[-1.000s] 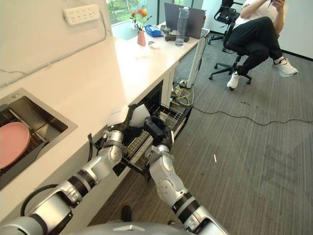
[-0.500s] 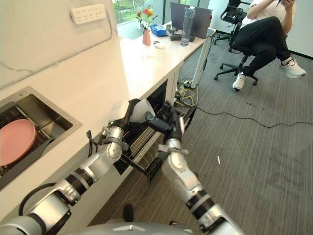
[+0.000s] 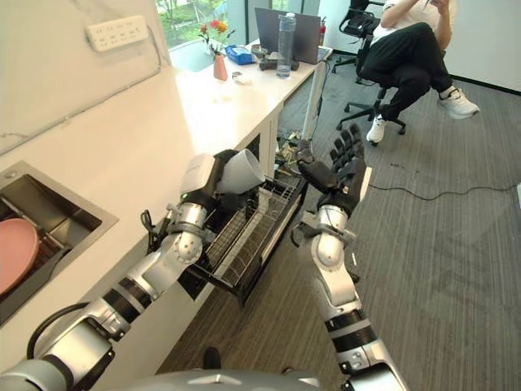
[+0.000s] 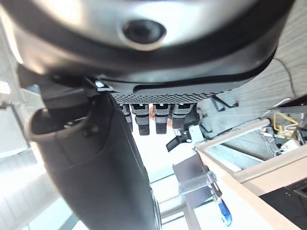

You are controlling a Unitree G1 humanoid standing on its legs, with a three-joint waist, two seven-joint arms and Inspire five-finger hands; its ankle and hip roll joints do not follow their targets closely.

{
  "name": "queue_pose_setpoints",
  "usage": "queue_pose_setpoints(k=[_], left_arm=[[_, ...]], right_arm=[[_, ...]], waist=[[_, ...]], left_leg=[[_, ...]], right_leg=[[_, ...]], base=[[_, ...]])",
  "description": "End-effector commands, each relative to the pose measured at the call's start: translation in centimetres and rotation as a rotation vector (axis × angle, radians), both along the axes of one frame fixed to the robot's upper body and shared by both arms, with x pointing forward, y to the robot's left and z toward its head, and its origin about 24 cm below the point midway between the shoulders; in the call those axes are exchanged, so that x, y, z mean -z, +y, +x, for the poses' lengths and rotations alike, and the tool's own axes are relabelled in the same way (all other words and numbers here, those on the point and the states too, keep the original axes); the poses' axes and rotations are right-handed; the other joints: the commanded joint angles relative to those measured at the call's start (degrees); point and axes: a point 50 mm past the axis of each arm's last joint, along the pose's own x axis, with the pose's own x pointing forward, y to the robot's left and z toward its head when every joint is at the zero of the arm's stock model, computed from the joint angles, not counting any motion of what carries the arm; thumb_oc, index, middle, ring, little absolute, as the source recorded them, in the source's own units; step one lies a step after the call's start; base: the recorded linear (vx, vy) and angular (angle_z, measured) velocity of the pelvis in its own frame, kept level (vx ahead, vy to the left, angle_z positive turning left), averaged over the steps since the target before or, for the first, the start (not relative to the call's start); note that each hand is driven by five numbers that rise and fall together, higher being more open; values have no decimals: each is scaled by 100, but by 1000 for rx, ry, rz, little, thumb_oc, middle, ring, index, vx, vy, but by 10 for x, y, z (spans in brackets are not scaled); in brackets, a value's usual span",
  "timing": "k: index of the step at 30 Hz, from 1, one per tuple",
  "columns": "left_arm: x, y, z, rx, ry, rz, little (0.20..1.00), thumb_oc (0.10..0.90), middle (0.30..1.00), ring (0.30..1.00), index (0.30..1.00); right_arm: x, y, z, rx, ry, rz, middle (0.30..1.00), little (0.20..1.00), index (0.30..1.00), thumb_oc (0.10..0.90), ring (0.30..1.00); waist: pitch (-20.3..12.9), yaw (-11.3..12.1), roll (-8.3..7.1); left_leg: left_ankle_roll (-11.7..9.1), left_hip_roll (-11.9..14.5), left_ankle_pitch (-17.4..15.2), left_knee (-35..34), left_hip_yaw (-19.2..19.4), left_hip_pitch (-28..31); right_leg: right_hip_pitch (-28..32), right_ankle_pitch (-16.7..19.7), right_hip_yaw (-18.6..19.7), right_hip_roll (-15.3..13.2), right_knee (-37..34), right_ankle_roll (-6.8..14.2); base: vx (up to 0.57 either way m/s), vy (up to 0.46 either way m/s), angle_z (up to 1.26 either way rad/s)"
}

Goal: Place the dishes in the dishwasher.

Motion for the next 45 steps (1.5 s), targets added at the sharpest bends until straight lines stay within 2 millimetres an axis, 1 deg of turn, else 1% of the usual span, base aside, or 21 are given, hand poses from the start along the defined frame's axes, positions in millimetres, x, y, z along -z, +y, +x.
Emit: queue_pose_setpoints(k=[1,2,3,4,5,8,9,10,15,20,22,27,29,32,34,41,42,45], left_arm=[[-52,-15,21,-2,-216,-97,300,400,300,300,300],[-48,-17,21,-1,-190,-99,300,400,300,300,300],[-47,-19,21,5,-183,-102,300,400,300,300,300],[-47,-19,21,5,-183,-102,300,400,300,300,300],[-47,-23,22,24,-172,-115,300,400,300,300,300],[-48,-25,22,32,-169,-116,300,400,300,300,300],[-49,-30,20,65,-166,-109,300,400,300,300,300],[-49,-30,20,65,-166,-109,300,400,300,300,300],[-47,-37,17,103,-148,-103,300,400,300,300,300],[-48,-41,17,116,-148,-103,300,400,300,300,300],[-48,-45,17,121,-146,-100,300,400,300,300,300],[-46,-49,20,118,-137,-95,300,400,300,300,300],[-47,-54,20,128,-135,-92,300,400,300,300,300],[-48,-58,21,137,-136,-85,300,400,300,300,300],[-48,-62,20,156,-133,-79,300,400,300,300,300],[-47,-66,20,166,-129,-74,300,400,300,300,300],[-46,-67,20,165,-125,-75,300,400,300,300,300],[-46,-69,21,158,-123,-80,300,400,300,300,300]], right_arm=[[-31,14,0,-118,-193,313,900,900,900,800,900],[-28,26,-2,-194,-172,407,900,900,900,800,900],[-27,31,-2,-225,-168,430,900,900,900,800,900],[-27,31,-2,-226,-168,431,900,900,900,800,900],[-23,44,-4,-300,-139,449,900,900,900,800,900],[-22,49,-6,-336,-132,449,900,900,900,800,900],[-20,64,-10,-443,-119,458,900,900,900,800,900],[-20,64,-10,-444,-119,459,900,900,900,800,900],[-21,79,-13,-547,-114,452,900,900,900,800,900],[-27,87,-11,-572,-127,471,900,900,900,800,900],[-28,93,-11,-583,-118,499,900,900,900,800,900],[-26,101,-11,-589,-88,540,900,900,900,800,900],[-26,106,-10,-596,-74,561,900,900,900,800,900],[-22,113,-12,-623,-50,588,900,900,900,800,900],[-16,122,-14,-658,-12,603,900,900,900,800,900],[-8,127,-13,-657,31,619,900,900,900,800,900],[-4,128,-12,-637,54,632,900,900,900,800,900],[-1,128,-10,-595,76,665,900,900,900,800,900]], waist=[[-210,201,315],[-213,203,303],[-214,206,303],[-216,204,304],[-210,215,296],[-210,214,293],[-200,238,276],[-203,234,276],[-184,295,250],[-178,326,232],[-185,347,227],[-189,367,221],[-190,372,220],[-196,387,213],[-190,403,209],[-180,413,212],[-187,415,217],[-194,416,229]], left_leg=[[-3,76,-1425,61,-54,906],[-13,74,-1419,61,-43,905],[-15,72,-1415,61,-45,900],[-15,72,-1415,61,-45,899],[-23,71,-1403,61,-55,881],[-26,68,-1400,61,-66,871],[-32,64,-1383,61,-82,838],[-32,64,-1382,61,-83,836],[-40,53,-1359,61,-122,793],[-43,48,-1350,61,-148,761],[-42,40,-1345,61,-159,743],[-40,29,-1340,61,-178,733],[-41,29,-1335,61,-185,728],[-42,23,-1336,61,-194,722],[-42,22,-1329,61,-209,708],[-43,15,-1326,61,-223,699],[-40,9,-1330,61,-231,703],[-41,12,-1329,61,-240,702]], right_leg=[[-205,21,-84,-48,87,339],[-202,32,-62,-44,87,329],[-204,34,-54,-40,84,326],[-205,34,-53,-39,84,326],[-212,46,-54,-43,83,314],[-219,52,-58,-43,84,312],[-227,67,-67,-48,85,303],[-228,67,-68,-49,85,303],[-246,79,-109,-43,79,292],[-249,82,-129,-45,75,288],[-249,87,-143,-45,73,288],[-250,93,-158,-46,73,286],[-252,93,-161,-45,76,283],[-251,94,-178,-46,76,280],[-254,95,-185,-49,79,282],[-267,101,-191,-55,87,286],[-268,97,-193,-57,88,285],[-267,91,-216,-63,90,286]], base=[[-11,-25,-7],[-14,-26,-8],[-11,-18,-7],[-16,-15,-5],[0,0,0],[0,0,0],[0,0,0],[0,0,0],[-5,-5,1],[-7,-3,6],[-1,2,2],[0,1,1],[0,0,0],[0,0,0],[0,0,0],[0,0,0],[0,0,0],[0,0,0]])
